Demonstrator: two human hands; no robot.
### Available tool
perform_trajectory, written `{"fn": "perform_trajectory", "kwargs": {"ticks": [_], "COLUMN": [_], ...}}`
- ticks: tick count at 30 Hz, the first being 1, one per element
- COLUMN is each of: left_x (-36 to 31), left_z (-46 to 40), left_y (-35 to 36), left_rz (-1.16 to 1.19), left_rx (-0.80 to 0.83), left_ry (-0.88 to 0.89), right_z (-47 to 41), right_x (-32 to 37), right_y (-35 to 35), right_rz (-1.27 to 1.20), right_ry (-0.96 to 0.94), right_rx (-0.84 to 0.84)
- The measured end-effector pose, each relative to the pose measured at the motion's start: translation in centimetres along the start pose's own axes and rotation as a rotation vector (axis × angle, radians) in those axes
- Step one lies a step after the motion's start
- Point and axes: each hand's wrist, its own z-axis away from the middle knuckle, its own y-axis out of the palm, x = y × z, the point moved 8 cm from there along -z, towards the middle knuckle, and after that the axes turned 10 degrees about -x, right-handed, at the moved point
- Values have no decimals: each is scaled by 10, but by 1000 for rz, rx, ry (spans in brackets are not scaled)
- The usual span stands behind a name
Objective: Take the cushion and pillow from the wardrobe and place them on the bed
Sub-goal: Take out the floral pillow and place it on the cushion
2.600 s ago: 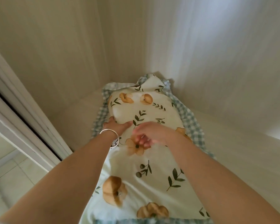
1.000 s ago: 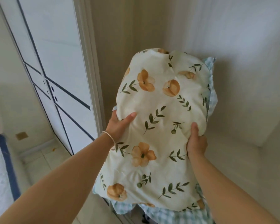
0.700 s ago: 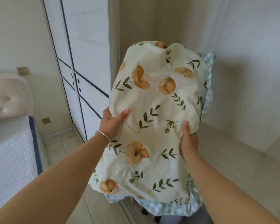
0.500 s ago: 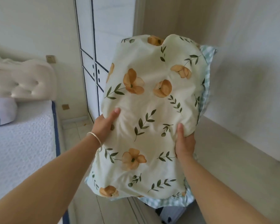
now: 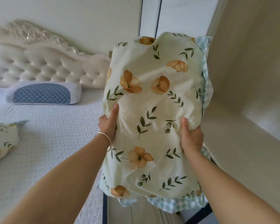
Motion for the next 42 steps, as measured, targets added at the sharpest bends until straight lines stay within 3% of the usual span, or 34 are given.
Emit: {"fn": "perform_trajectory", "kwargs": {"ticks": [11, 22, 34, 42], "left_x": [-5, 23, -9, -23], "left_z": [-138, -281, -475, -591], "left_y": [-25, -9, 54, 41], "left_rz": [74, 58, 144, 182], "left_rx": [1, -166, -391, -491], "left_ry": [-99, -181, -225, -216], "right_z": [-36, -105, -247, -259], "right_x": [21, -15, -3, 8], "right_y": [181, 348, 611, 769], "right_rz": [122, 227, 158, 176], "right_ry": [-44, 33, 7, -27], "right_rx": [207, 410, 743, 922]}}
